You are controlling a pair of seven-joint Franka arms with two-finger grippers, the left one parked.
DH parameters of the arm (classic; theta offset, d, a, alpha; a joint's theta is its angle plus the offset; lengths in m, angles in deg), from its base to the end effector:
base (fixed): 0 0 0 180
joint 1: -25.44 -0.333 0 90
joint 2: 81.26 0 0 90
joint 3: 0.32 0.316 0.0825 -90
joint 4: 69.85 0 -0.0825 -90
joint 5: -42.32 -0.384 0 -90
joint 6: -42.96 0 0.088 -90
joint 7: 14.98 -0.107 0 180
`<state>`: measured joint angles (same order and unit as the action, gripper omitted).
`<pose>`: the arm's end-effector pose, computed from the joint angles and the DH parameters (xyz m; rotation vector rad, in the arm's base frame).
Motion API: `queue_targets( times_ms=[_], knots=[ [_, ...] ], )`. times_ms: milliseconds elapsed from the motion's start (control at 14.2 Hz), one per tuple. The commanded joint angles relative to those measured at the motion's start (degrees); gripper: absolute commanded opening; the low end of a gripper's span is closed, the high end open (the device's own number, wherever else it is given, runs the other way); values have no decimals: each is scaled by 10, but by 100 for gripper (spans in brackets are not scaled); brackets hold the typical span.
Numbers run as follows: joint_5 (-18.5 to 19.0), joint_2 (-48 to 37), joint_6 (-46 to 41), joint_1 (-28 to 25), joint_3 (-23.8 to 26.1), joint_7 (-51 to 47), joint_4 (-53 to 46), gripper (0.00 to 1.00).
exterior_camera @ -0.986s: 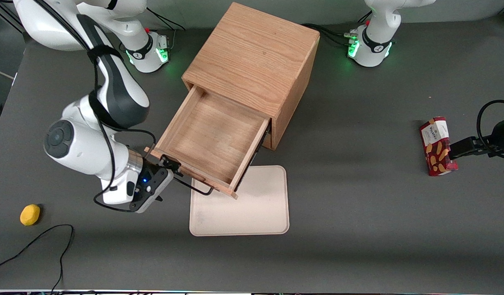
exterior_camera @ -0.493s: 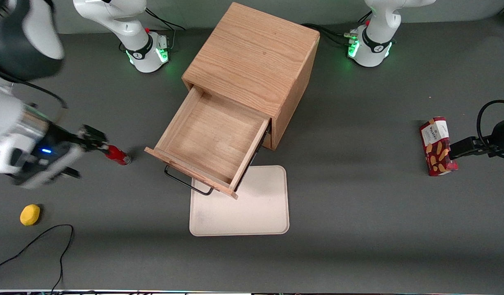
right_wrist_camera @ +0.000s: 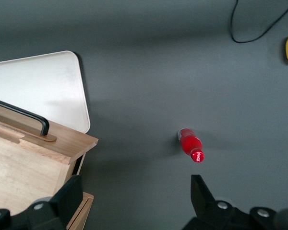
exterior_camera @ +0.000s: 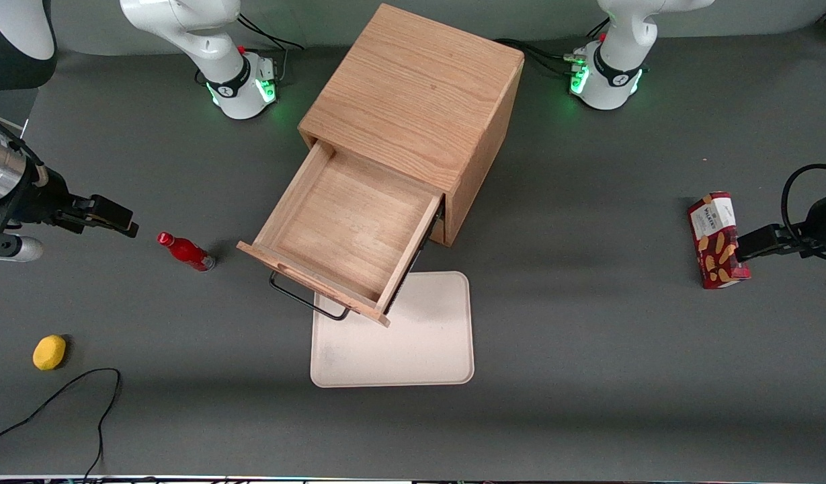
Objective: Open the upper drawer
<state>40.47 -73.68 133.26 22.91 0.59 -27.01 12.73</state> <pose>0.5947 0.0385 0.6101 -3.0984 0.2331 0.0034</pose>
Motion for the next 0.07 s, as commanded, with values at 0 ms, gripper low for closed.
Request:
queue_targets(
  times_ms=[0],
  knots=[
    [7, -15, -6, 6, -1, -18, 13, 100]
  ],
)
